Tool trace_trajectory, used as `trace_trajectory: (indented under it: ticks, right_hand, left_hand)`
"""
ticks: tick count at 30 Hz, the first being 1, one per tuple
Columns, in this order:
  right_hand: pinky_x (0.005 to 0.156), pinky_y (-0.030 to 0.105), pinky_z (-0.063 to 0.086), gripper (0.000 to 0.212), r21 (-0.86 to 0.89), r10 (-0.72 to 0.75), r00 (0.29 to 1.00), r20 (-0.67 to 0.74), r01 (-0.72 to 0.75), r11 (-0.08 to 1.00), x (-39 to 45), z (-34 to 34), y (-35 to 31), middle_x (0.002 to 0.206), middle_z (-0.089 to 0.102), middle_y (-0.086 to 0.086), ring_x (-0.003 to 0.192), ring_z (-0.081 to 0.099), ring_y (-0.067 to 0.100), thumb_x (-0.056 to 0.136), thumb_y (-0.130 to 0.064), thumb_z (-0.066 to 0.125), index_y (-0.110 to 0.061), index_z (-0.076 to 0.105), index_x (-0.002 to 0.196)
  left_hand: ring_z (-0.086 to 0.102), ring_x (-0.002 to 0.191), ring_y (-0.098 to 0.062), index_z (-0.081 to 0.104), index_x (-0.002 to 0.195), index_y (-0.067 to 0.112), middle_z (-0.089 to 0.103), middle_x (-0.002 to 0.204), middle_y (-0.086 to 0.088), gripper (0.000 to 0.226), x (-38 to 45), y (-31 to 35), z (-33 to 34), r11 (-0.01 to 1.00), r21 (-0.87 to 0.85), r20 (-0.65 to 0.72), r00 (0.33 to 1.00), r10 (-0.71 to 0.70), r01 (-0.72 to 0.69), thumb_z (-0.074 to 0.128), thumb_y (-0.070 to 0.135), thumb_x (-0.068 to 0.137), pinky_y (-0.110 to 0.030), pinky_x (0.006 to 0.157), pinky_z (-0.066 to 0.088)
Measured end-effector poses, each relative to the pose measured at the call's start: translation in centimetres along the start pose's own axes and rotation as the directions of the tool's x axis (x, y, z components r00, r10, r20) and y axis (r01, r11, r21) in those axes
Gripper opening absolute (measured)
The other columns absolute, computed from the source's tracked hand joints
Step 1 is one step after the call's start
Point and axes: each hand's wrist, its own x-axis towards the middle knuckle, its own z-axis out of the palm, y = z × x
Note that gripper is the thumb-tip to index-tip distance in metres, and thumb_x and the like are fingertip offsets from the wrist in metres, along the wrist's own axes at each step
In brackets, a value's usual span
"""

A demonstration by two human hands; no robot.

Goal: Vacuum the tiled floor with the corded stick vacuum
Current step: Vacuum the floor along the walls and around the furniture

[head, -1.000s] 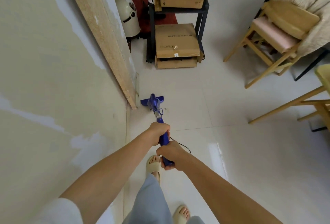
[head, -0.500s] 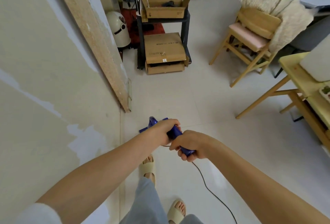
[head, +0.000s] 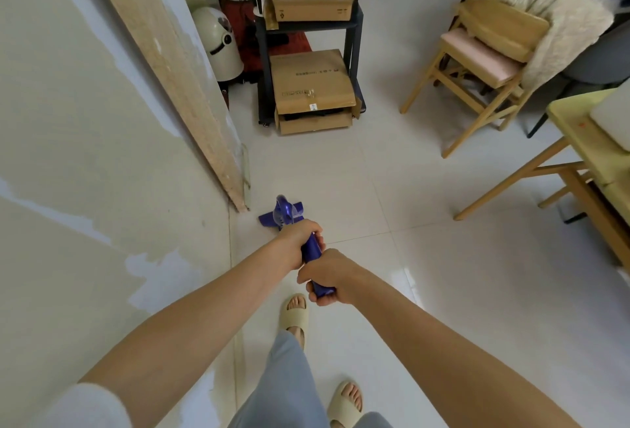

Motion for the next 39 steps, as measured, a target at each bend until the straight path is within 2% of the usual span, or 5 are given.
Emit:
trace_trajectory:
  ticks: [6, 14, 21, 29, 39]
  right_hand:
    - [0.043, 0.022, 0.046, 0.017, 0.060, 0.035, 0.997, -0.065, -0.031, 0.998, 6.5, 1.5, -3.6, 0.065, 0.047, 0.007, 0.050, 0.049, 0.015, 0.085, 0.005, 0.053, -0.007, 0.046, 0.095]
    - [0.043, 0.024, 0.048, 0.019, -0.025, 0.053, 0.995, -0.080, -0.055, 0.998, 14.4, 3.5, -10.8, 0.068, 0.053, 0.007, 0.047, 0.054, 0.015, 0.086, 0.001, 0.053, -0.006, 0.045, 0.103]
    - [0.040, 0.022, 0.046, 0.024, -0.085, 0.039, 0.995, -0.087, -0.047, 0.995, 17.5, 2.5, -14.1, 0.072, 0.054, 0.008, 0.046, 0.055, 0.015, 0.087, -0.001, 0.054, -0.004, 0.047, 0.111]
    - [0.037, 0.020, 0.043, 0.019, -0.151, 0.080, 0.991, -0.106, -0.096, 0.984, 15.6, -0.1, -12.1, 0.067, 0.052, 0.008, 0.045, 0.051, 0.015, 0.087, 0.000, 0.053, -0.005, 0.045, 0.104]
    - [0.043, 0.025, 0.044, 0.017, -0.241, 0.045, 0.998, -0.052, -0.056, 0.969, 8.6, -2.9, -4.3, 0.062, 0.054, 0.008, 0.046, 0.051, 0.017, 0.083, -0.002, 0.060, -0.004, 0.050, 0.097]
  left_hand:
    - [0.047, 0.050, -0.019, 0.050, 0.067, 0.003, 0.049, 0.055, -0.008, 0.020, 5.8, 4.3, -2.3, 1.000, 0.000, -0.055, 0.998, 0.023, -0.023, 0.053, -0.001, 0.086, -0.025, 0.048, 0.044]
    - [0.043, 0.044, -0.020, 0.047, 0.058, 0.005, 0.048, 0.042, -0.006, 0.028, 12.9, 11.9, -5.8, 0.990, 0.134, -0.114, 0.992, 0.047, -0.032, 0.055, 0.003, 0.085, -0.025, 0.047, 0.042]
    - [0.044, 0.044, -0.017, 0.049, 0.065, 0.008, 0.048, 0.043, -0.003, 0.028, 15.7, 15.6, -5.9, 0.994, 0.105, -0.107, 0.994, 0.018, -0.007, 0.069, 0.013, 0.084, -0.027, 0.049, 0.044]
    - [0.049, 0.051, -0.021, 0.051, 0.067, 0.005, 0.051, 0.038, -0.002, 0.018, 15.2, 13.1, -3.5, 0.989, 0.144, -0.094, 0.996, -0.007, 0.020, 0.059, 0.004, 0.083, -0.034, 0.070, 0.047]
    - [0.049, 0.053, -0.018, 0.050, 0.073, 0.003, 0.051, 0.049, -0.006, 0.016, 7.7, 5.0, 0.1, 0.999, -0.024, -0.047, 0.999, 0.022, -0.024, 0.058, 0.002, 0.088, -0.029, 0.059, 0.046]
